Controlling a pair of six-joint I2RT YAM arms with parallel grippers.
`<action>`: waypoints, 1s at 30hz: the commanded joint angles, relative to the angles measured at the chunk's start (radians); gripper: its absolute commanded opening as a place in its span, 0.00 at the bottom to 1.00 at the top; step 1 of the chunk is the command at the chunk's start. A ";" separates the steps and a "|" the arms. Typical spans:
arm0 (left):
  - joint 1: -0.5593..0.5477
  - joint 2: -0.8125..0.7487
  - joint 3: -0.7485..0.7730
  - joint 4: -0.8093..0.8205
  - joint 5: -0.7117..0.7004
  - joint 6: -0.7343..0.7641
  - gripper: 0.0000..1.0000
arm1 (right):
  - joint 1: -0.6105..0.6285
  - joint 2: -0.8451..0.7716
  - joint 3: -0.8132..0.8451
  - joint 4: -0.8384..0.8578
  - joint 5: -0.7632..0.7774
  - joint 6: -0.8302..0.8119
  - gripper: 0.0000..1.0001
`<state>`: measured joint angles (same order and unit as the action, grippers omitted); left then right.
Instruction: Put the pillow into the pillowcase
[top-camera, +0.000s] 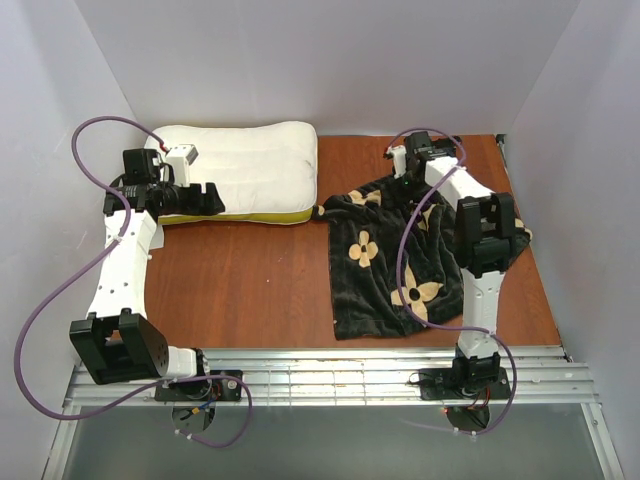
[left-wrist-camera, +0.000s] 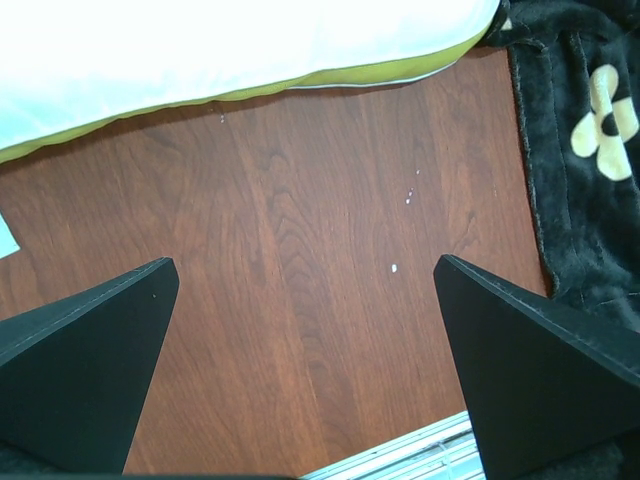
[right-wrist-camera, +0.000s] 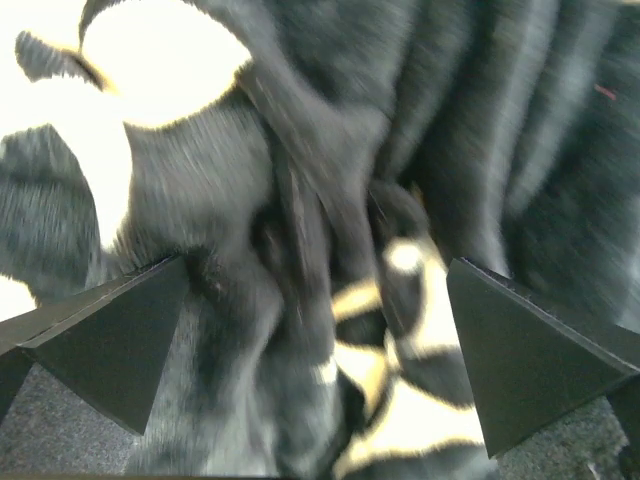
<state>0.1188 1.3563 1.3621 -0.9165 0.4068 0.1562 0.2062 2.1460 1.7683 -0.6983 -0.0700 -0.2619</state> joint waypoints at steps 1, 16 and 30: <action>0.002 -0.016 -0.012 -0.005 0.017 -0.018 0.98 | 0.032 0.069 0.074 0.017 0.048 0.032 0.98; 0.001 0.084 -0.032 0.079 0.056 -0.041 0.98 | -0.181 0.296 0.391 0.216 0.280 -0.040 0.01; -0.105 0.363 0.129 0.249 -0.006 0.219 0.98 | -0.064 -0.133 0.048 0.105 -0.085 -0.136 0.81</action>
<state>0.0570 1.6924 1.4094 -0.7536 0.4446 0.2569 0.0536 2.1544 1.8820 -0.5709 -0.0330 -0.3775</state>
